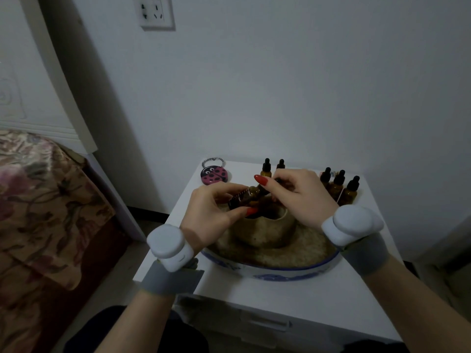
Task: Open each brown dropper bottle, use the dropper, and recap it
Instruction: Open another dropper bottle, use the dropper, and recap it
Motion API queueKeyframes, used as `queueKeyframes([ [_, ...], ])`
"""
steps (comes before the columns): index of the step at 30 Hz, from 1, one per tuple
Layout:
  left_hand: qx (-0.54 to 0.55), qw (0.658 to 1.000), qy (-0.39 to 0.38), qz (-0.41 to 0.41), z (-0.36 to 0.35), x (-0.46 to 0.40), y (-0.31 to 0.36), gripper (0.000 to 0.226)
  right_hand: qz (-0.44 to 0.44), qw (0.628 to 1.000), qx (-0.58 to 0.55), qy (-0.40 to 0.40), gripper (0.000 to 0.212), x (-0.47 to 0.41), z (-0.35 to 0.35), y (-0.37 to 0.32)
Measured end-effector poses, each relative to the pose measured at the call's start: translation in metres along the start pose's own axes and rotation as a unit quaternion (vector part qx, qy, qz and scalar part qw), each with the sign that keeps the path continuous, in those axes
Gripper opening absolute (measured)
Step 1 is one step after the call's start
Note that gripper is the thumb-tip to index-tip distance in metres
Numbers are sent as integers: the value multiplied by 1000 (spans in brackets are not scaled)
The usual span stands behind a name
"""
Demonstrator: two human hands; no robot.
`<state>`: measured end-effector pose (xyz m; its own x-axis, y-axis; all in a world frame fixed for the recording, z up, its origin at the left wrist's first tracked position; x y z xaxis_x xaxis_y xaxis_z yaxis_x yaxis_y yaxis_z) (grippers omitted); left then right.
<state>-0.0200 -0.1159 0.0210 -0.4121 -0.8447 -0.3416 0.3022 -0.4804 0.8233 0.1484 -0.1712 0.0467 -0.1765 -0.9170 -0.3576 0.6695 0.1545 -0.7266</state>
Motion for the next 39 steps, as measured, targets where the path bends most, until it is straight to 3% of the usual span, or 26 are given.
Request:
queueKeyframes([
  [3, 0, 1000, 9, 5, 1, -1, -2, 37, -11, 1000, -24, 1, 56, 1, 2, -1],
  [8, 6, 1000, 19, 13, 1, -2, -4, 37, 5, 996, -85, -12, 15, 0, 4, 1],
  [25, -11, 998, 52, -36, -6, -2, 8, 31, 8, 995, -52, 81, 10, 1, 3, -1],
  [35, 2, 999, 3, -54, -21, -10, 17, 43, 11, 994, -55, 90, 9, -1, 13, -1],
  [39, -10, 997, -16, -75, -30, -17, 21, 27, 9, 994, -62, 92, 9, -2, 16, 0],
])
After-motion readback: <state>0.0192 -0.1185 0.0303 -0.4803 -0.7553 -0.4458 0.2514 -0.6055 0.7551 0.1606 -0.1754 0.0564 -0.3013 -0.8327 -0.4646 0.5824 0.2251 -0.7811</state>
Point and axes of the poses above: each hand's wrist, its own x-axis away from the middle knuckle, its own z-axis out of the back of the hand, y = z × x, the point moved 4 cm from there along -x, towards the middle knuckle, and after that the axes turned 6 degrees about y, right-handed, at the moved point
